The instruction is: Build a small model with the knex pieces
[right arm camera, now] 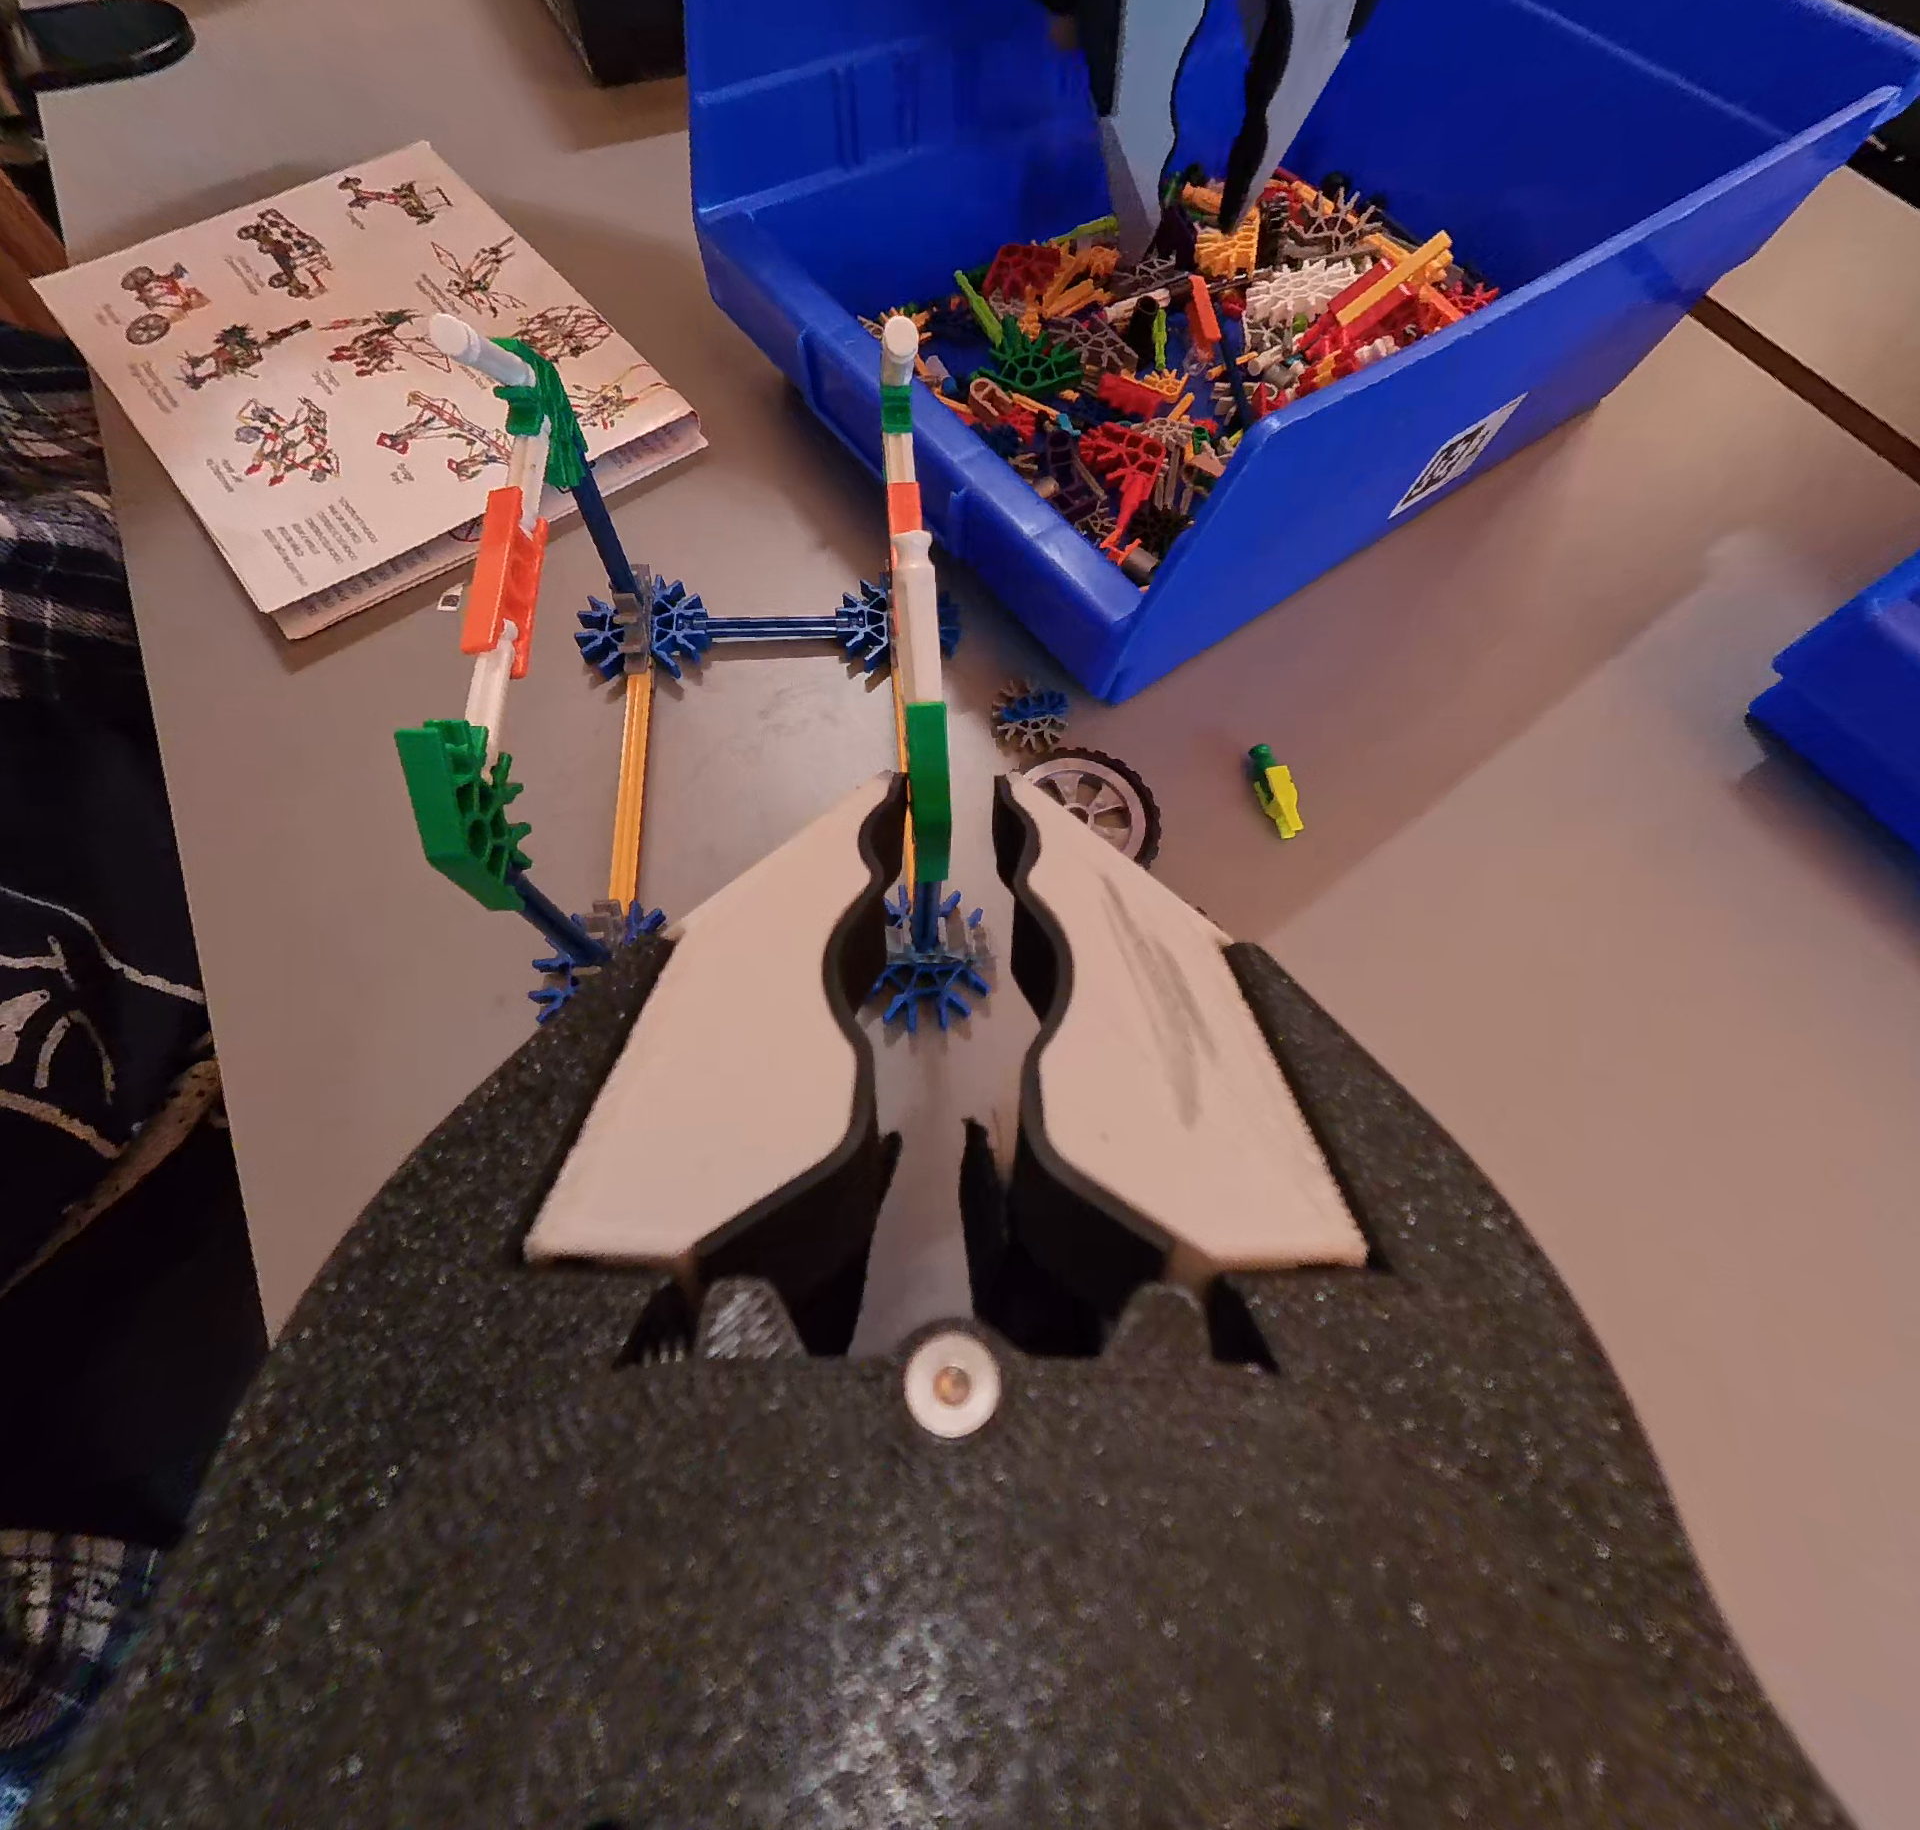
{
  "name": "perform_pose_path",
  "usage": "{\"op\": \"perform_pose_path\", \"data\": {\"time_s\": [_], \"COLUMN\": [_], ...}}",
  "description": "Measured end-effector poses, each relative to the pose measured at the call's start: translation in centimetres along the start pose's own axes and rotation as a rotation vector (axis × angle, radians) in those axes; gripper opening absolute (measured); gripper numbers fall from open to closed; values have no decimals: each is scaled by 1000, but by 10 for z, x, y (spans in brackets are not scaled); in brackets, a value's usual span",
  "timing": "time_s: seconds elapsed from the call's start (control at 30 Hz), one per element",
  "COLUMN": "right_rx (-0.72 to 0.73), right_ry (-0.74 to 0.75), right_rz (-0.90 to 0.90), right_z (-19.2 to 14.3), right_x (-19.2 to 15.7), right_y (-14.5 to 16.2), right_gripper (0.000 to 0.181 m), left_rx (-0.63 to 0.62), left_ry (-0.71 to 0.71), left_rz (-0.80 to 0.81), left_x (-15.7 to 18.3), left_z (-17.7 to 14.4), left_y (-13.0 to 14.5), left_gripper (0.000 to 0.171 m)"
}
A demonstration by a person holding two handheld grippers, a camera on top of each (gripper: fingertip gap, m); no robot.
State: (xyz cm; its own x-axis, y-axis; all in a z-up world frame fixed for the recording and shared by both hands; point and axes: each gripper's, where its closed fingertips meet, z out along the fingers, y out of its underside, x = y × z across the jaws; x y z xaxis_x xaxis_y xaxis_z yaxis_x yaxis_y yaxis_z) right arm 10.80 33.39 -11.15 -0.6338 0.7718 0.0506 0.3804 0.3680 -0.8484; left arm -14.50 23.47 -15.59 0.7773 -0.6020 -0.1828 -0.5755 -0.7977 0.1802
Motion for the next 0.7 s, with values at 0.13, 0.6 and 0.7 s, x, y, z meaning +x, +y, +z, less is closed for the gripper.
{"op": "perform_pose_path", "data": {"time_s": [0.13, 0.6, 0.7], "right_rx": [0, -4, -6], "right_ry": [2, 6, 8], "right_rz": [3, 0, -3], "right_z": [0, 0, 0], "right_x": [1, 1, 1], "right_y": [0, 0, 0], "right_gripper": [16, 16, 16], "left_rx": [31, 19, 55], "left_ry": [-72, -40, -38], "left_rz": [-52, -46, -38], "left_x": [-20, -20, -21], "left_z": [-9, -11, -7], "left_y": [5, 4, -10], "left_gripper": [30, 23, 24]}}
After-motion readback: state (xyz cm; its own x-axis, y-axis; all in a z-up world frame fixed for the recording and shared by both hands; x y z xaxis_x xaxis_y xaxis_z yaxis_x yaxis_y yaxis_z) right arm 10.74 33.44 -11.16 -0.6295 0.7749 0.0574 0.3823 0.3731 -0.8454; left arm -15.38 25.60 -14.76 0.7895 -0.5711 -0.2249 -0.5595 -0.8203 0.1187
